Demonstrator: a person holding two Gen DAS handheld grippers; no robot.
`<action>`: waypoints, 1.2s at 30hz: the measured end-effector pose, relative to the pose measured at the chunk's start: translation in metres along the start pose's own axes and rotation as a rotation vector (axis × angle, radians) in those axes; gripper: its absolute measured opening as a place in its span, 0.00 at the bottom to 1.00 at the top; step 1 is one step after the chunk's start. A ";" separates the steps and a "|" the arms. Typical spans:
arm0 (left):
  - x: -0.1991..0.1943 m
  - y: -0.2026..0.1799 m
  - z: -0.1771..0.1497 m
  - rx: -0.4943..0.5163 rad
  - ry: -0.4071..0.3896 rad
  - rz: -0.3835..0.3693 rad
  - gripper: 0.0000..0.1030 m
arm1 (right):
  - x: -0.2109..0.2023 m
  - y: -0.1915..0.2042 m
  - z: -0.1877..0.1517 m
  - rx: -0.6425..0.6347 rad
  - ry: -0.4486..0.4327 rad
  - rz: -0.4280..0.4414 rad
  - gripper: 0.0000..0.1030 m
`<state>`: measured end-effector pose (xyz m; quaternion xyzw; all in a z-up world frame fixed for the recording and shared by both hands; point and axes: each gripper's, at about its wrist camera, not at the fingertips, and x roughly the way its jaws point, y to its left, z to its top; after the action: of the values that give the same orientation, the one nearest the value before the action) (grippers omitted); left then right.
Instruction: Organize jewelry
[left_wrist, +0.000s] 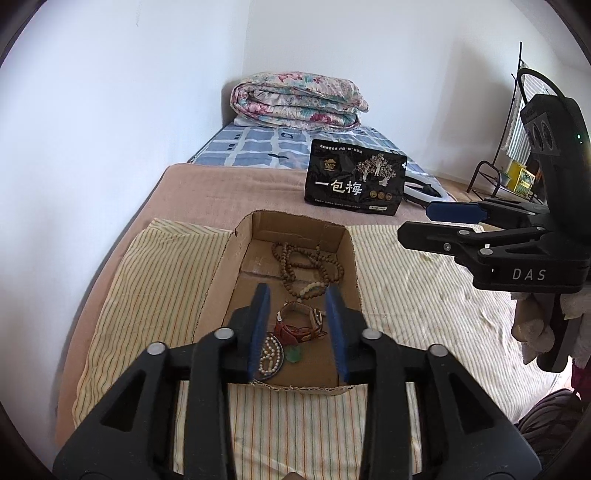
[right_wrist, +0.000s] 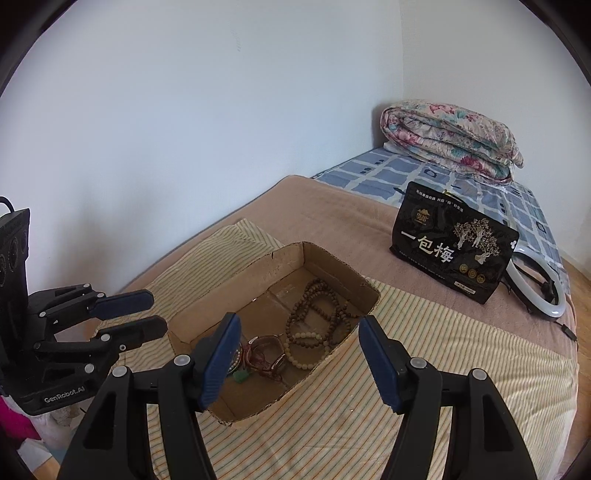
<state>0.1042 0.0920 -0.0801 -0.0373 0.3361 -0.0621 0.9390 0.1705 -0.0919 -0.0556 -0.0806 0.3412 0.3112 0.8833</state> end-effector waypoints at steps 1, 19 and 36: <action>-0.005 -0.003 0.001 0.000 -0.010 0.004 0.42 | -0.005 -0.001 -0.001 0.004 -0.010 -0.008 0.69; -0.063 -0.039 0.001 0.012 -0.087 0.101 0.97 | -0.072 -0.032 -0.039 0.076 -0.117 -0.167 1.00; -0.062 -0.049 -0.006 0.033 -0.057 0.159 1.00 | -0.073 -0.052 -0.068 0.144 -0.102 -0.220 1.00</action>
<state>0.0489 0.0520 -0.0401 0.0034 0.3099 0.0080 0.9507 0.1226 -0.1939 -0.0632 -0.0378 0.3063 0.1906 0.9319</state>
